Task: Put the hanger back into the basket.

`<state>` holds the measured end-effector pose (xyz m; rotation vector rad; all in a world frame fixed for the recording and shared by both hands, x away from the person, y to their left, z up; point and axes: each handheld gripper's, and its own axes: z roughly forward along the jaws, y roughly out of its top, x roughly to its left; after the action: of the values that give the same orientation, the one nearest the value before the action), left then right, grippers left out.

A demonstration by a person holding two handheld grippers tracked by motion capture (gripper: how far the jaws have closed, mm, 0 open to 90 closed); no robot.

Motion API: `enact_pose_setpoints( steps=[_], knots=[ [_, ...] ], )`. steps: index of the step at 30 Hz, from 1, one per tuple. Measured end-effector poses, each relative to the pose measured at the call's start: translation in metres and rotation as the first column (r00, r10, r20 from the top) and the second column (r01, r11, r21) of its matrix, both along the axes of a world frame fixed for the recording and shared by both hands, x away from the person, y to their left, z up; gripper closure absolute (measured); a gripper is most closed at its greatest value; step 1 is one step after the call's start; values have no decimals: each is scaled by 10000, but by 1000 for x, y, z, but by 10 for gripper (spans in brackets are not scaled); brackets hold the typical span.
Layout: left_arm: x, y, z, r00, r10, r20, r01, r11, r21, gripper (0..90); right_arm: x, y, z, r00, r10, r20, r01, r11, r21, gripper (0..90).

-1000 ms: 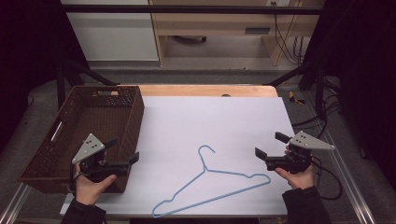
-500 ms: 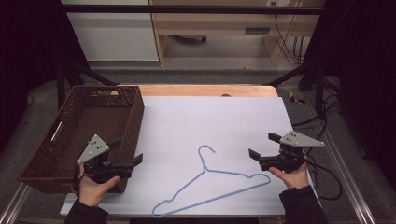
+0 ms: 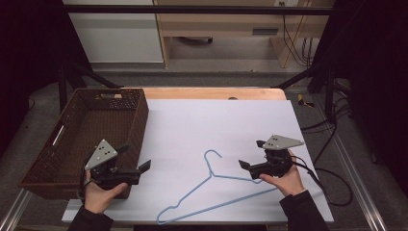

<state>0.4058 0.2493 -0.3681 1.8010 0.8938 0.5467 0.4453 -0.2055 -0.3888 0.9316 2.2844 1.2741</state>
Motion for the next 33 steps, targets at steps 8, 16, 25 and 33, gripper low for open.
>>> enact_pose_setpoints(
  steps=[8,16,25,33],
  knots=[
    [0,0,-1,10000,-11,-9,11,10000,35,45,5,20,-14,9972,547,-520,-574,9970,-520,103],
    [0,1,-1,10000,11,-7,-11,10000,13,46,8,34,-30,9912,864,-999,-962,9906,-977,147],
    [1,0,-1,10000,-26,-45,26,10000,62,46,12,48,-44,9815,1298,-1404,-1500,9782,-1437,234],
    [1,-1,-1,10000,-54,-54,54,10000,81,47,16,60,-57,9669,1774,-1833,-2144,9545,-2071,347]
  ],
)
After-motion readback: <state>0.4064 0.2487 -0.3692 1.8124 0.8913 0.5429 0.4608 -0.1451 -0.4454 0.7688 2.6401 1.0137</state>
